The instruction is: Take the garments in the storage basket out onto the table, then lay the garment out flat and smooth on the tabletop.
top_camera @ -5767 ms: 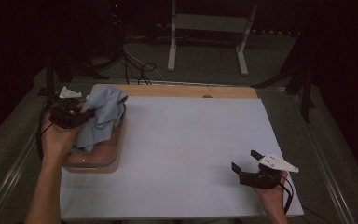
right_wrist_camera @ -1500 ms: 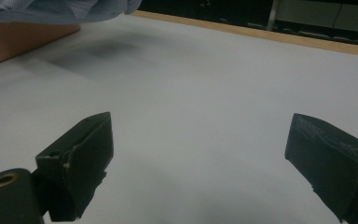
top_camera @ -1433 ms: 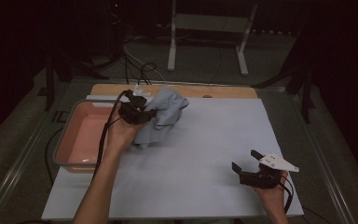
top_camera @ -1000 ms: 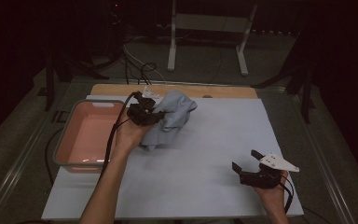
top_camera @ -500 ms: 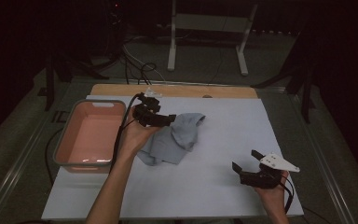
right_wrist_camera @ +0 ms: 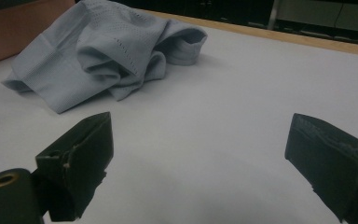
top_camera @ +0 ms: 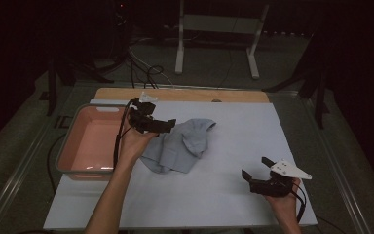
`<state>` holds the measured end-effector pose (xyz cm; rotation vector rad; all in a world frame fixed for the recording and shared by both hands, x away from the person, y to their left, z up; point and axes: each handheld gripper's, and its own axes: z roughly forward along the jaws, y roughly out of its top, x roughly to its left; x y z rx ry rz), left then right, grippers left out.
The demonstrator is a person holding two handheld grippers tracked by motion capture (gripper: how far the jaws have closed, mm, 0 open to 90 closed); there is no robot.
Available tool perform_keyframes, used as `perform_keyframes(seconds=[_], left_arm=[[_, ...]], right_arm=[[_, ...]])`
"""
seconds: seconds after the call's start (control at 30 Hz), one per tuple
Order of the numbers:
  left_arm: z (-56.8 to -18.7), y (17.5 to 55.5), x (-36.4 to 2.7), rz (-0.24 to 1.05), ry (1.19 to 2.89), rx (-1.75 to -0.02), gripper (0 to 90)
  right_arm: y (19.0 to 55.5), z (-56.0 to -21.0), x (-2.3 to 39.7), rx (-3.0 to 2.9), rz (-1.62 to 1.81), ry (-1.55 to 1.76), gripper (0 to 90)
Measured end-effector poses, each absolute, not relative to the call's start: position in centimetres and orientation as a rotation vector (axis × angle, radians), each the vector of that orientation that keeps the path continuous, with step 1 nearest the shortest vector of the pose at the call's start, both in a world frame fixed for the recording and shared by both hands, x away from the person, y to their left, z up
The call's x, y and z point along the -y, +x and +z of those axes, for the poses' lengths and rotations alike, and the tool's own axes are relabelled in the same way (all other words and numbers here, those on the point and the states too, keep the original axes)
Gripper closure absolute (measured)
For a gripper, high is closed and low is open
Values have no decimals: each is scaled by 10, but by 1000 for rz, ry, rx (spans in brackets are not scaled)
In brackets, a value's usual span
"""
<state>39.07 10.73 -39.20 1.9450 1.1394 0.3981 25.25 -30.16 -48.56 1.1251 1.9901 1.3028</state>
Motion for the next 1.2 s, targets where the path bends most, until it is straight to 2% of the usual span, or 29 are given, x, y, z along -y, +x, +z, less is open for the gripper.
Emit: perform_keyframes(seconds=[0.33, 1.2], left_arm=[[-399, 382, -118, 417, 1921, -1159, 2], [-432, 338, -117, 450, 1989, -1063, 2]], right_arm=[[253, -486, 300, -1997, 1300, 1121, 78], [254, -488, 281, -2019, 1312, 1057, 83]])
